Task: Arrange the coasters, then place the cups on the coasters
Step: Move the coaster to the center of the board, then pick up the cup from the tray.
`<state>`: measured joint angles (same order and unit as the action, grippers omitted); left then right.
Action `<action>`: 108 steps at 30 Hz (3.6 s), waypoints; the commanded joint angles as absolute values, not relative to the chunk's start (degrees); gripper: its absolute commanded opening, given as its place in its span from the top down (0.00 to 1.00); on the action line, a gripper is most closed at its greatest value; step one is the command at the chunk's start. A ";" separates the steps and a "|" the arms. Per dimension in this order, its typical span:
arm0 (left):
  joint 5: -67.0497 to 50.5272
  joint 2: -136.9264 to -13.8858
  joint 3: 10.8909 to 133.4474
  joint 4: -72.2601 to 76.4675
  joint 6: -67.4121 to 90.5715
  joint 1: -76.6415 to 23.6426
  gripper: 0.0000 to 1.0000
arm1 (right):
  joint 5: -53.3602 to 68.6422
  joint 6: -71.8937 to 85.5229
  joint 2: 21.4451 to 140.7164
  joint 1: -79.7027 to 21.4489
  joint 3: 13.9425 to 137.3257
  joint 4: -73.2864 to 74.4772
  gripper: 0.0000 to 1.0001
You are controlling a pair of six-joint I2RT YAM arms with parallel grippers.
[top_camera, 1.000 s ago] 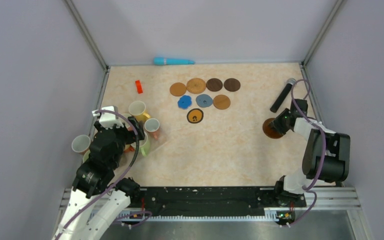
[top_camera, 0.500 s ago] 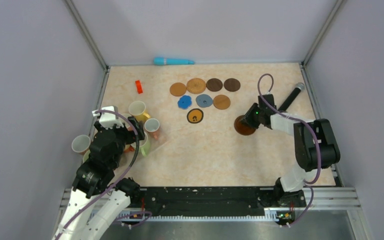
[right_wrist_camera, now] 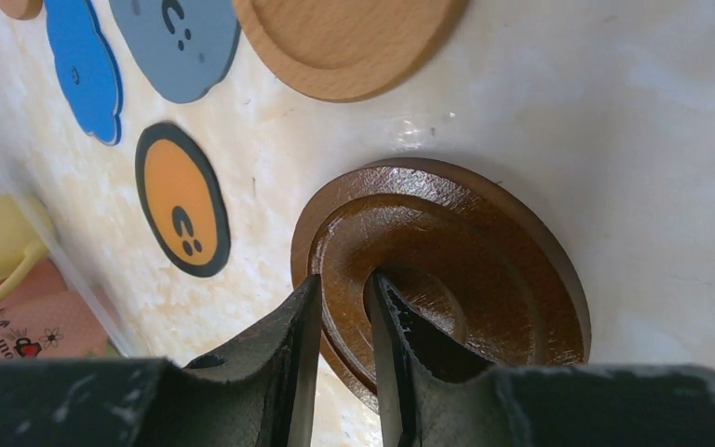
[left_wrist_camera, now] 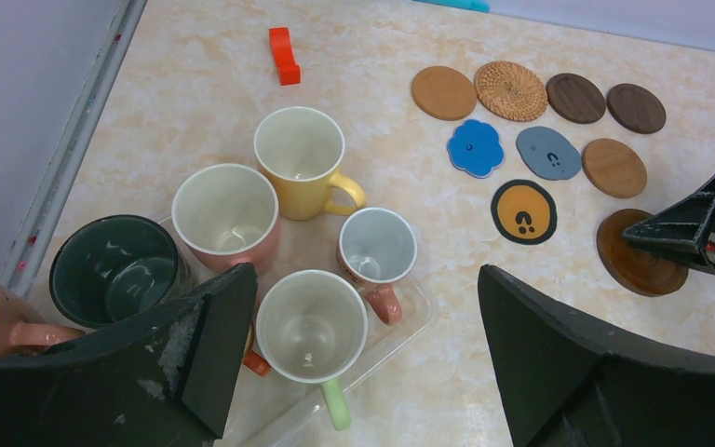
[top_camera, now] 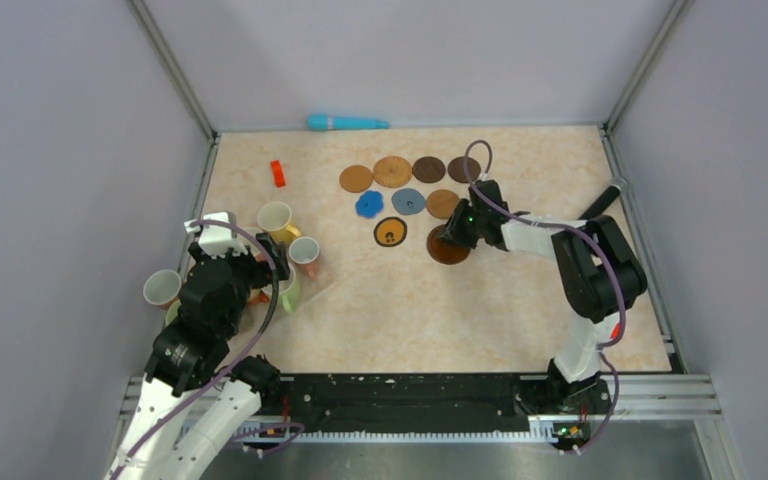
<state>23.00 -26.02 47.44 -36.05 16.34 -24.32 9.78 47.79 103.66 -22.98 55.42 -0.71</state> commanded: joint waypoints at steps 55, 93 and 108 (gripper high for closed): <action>23.68 -29.02 47.44 -34.12 16.07 -24.41 0.05 | -1.34 26.92 79.56 -28.93 60.03 16.43 0.24; 21.10 -53.14 56.24 -39.95 18.89 -17.84 0.30 | -1.05 25.30 50.99 -29.36 40.21 15.36 0.09; 17.49 -71.89 67.21 -34.67 17.43 -5.05 0.34 | 8.34 31.88 49.49 -29.36 37.98 11.54 0.20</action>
<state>19.42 -67.83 62.00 -39.13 17.63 -8.88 5.69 29.95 51.70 -29.08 38.81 14.83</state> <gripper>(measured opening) 0.682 0.802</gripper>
